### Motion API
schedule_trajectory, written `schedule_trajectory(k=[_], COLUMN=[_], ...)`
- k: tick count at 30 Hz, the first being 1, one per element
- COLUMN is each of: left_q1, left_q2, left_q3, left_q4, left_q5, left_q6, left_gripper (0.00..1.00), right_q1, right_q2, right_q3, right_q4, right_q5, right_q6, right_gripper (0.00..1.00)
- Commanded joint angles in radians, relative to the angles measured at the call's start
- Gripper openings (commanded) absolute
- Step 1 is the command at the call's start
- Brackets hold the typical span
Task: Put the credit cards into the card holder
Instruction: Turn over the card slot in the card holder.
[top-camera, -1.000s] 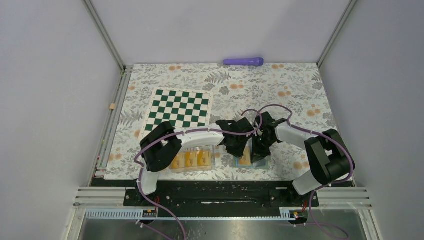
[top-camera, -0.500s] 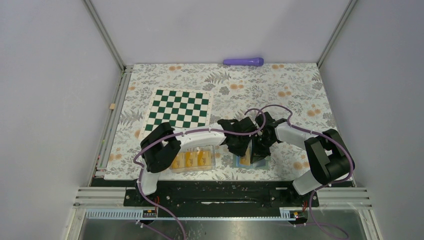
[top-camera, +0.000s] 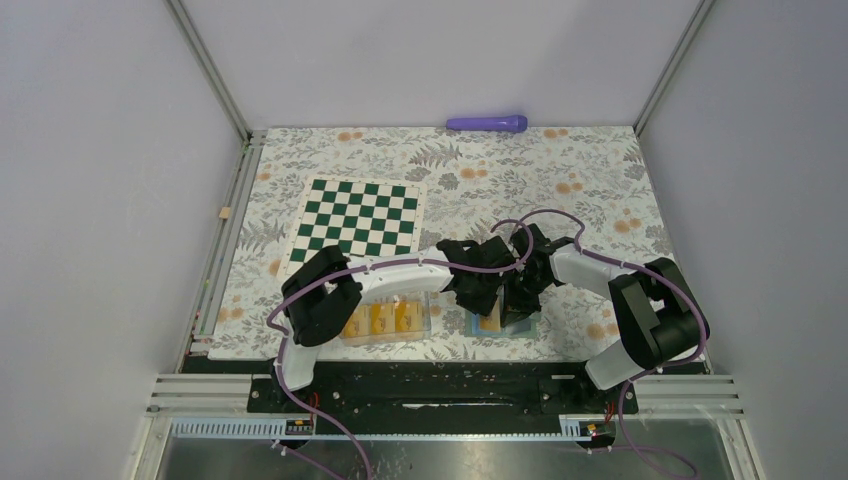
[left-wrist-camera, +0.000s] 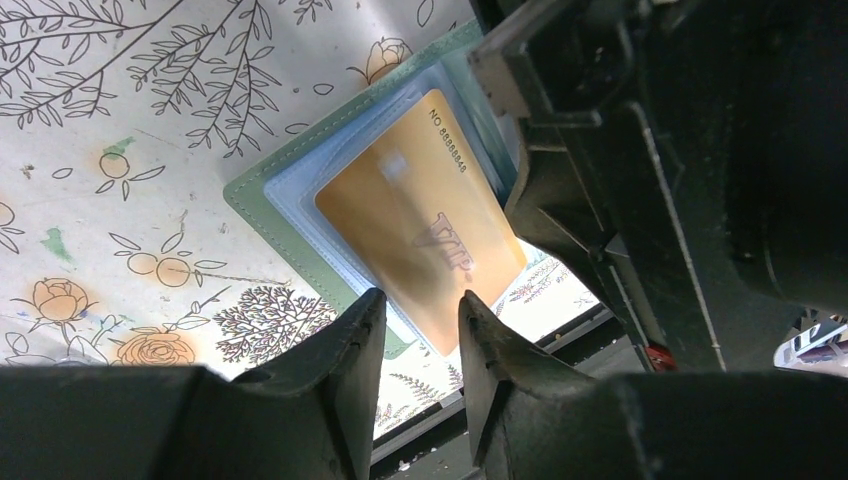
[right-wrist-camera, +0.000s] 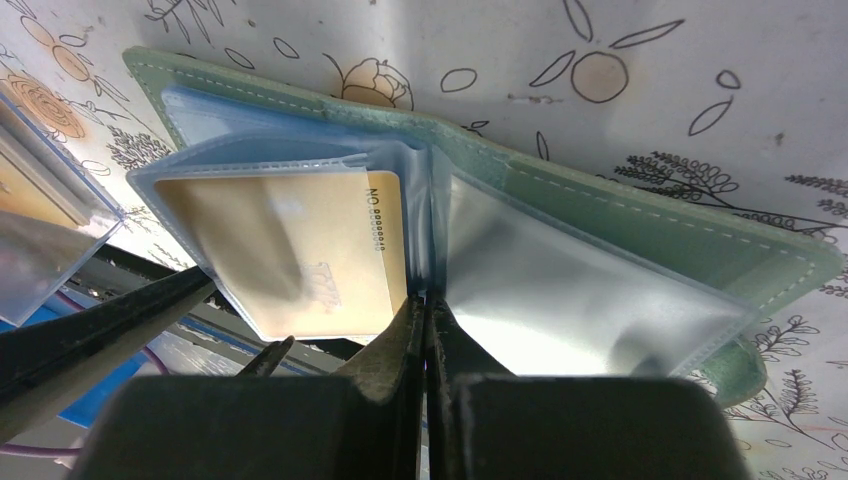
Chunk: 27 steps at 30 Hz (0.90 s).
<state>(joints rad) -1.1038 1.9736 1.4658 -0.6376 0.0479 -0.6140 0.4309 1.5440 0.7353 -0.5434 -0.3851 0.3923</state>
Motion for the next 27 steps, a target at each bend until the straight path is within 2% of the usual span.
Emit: schedule_trajectory(k=[1,3,6,9,17,22,27], left_q1=[-0.017,-0.016,-0.017,-0.016,-0.017,-0.002,0.042], left_q2=[-0.059,-0.07,-0.091,-0.098,-0.094,-0.083,-0.073], left_q3=[0.044,0.035,0.026,0.026,0.007,-0.024,-0.11], left_q4=[0.075,0.093,0.108,0.109,0.142,0.142,0.215], left_q5=[0.008,0.012,0.009,0.006,0.033,0.012,0.064], left_q6=[0.014,0.009,0.003,0.006,0.004,-0.028,-0.08], left_gripper=[0.33,0.37,0.48,0.52,0.52,0.57,0.54], right_q1=[0.009,0.01,0.009,0.009,0.009,0.009,0.01], right_q2=[-0.009,-0.011,-0.009,-0.008,-0.01,-0.008,-0.002], right_q3=[0.01,0.011,0.01,0.01,0.01,0.009,0.009], right_q4=[-0.003,-0.006,-0.005,-0.004,-0.004,-0.003,-0.004], right_q5=[-0.018,-0.02,-0.022,-0.023,-0.026,-0.021,-0.022], right_q6=[-0.007,-0.006,-0.007,-0.008,-0.006,-0.007,-0.007], right_gripper=[0.0,0.0,0.0,0.0,0.0,0.0,0.0])
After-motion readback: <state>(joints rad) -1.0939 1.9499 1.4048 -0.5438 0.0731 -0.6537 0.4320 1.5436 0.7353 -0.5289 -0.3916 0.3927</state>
